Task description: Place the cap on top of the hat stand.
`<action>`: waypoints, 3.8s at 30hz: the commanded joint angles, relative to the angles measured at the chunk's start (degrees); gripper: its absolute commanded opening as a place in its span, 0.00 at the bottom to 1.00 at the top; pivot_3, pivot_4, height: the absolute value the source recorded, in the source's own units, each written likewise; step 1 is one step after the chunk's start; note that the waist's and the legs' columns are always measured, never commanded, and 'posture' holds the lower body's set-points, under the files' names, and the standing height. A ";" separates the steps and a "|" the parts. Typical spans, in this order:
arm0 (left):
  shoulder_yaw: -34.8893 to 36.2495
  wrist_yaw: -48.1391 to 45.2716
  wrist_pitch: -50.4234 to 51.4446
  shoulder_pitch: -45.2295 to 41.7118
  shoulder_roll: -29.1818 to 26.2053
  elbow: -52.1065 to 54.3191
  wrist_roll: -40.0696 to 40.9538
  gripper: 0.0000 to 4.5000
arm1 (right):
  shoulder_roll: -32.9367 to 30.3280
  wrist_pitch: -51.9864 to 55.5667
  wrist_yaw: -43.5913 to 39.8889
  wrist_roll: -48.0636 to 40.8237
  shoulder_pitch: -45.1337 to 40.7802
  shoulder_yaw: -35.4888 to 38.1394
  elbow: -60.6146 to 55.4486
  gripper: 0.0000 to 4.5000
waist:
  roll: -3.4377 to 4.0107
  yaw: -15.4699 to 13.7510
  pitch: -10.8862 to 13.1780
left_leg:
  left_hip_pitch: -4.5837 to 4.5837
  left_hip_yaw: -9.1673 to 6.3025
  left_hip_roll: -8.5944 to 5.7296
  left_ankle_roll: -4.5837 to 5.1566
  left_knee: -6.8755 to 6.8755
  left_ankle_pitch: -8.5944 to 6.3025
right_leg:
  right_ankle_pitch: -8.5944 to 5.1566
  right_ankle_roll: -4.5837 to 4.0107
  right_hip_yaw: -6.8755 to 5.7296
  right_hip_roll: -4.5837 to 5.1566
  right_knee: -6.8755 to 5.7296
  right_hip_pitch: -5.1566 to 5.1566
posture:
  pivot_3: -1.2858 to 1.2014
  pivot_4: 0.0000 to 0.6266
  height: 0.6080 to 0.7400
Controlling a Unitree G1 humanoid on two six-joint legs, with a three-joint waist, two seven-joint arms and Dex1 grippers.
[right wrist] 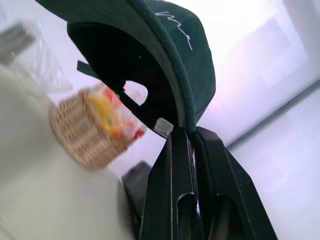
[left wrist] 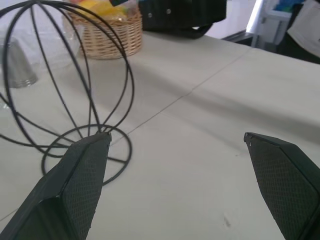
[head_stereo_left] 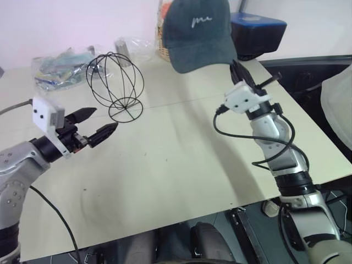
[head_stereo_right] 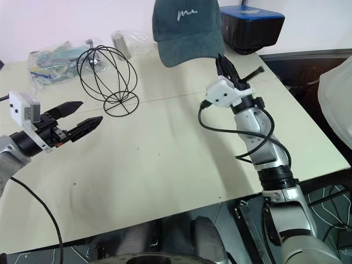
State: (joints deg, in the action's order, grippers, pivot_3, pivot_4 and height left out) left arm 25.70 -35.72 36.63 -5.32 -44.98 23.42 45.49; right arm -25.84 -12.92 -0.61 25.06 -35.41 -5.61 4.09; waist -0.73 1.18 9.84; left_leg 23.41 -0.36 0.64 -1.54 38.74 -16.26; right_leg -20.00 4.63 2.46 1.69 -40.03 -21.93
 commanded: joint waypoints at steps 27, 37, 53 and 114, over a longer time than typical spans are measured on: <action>2.96 6.36 -8.00 -0.81 4.80 -6.67 -8.87 1.00 | 18.27 3.28 -3.19 0.72 -14.25 -9.97 5.59 0.01 | -0.05 1.42 -0.03 | 0.08 0.04 -0.02 -0.25 -0.52 0.14 | 0.03 -0.05 0.01 0.05 -0.05 -0.42 | 0.52 0.24 1.00; 2.64 6.56 -8.75 -0.77 5.75 -6.86 -9.20 1.00 | 18.63 -0.29 -2.71 2.60 -16.29 -11.75 6.37 0.01 | -0.05 1.47 -0.03 | 0.08 0.04 -0.02 -0.28 -0.57 0.16 | 0.04 -0.06 0.01 0.05 -0.05 -0.48 | 0.52 0.24 1.00; 6.29 7.56 -9.47 3.02 6.19 -4.81 -9.04 1.00 | 22.69 -12.00 3.91 7.28 -24.00 -16.50 16.39 0.01 | -0.06 1.59 -0.04 | 0.08 0.04 -0.02 -0.29 -0.58 0.17 | 0.04 -0.07 0.01 0.05 -0.05 -0.48 | 0.52 0.24 1.00; 10.16 10.38 -4.72 8.12 5.93 3.66 -7.09 1.00 | 28.21 -32.30 18.16 14.08 -18.02 -25.88 46.97 0.01 | -0.21 2.85 -0.12 | 0.07 0.04 -0.01 -0.71 -0.64 0.40 | 0.05 -0.09 0.01 0.02 -0.04 -0.48 | 0.52 0.24 1.00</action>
State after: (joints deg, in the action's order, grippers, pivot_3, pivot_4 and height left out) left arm 34.51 -25.44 32.24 2.65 -38.82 25.40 38.03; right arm 1.63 -44.28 16.51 38.65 -52.14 -31.17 51.55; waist -0.94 4.03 9.72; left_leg 23.48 -0.32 0.63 -2.25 38.10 -15.86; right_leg -19.95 4.54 2.47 1.71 -40.08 -22.41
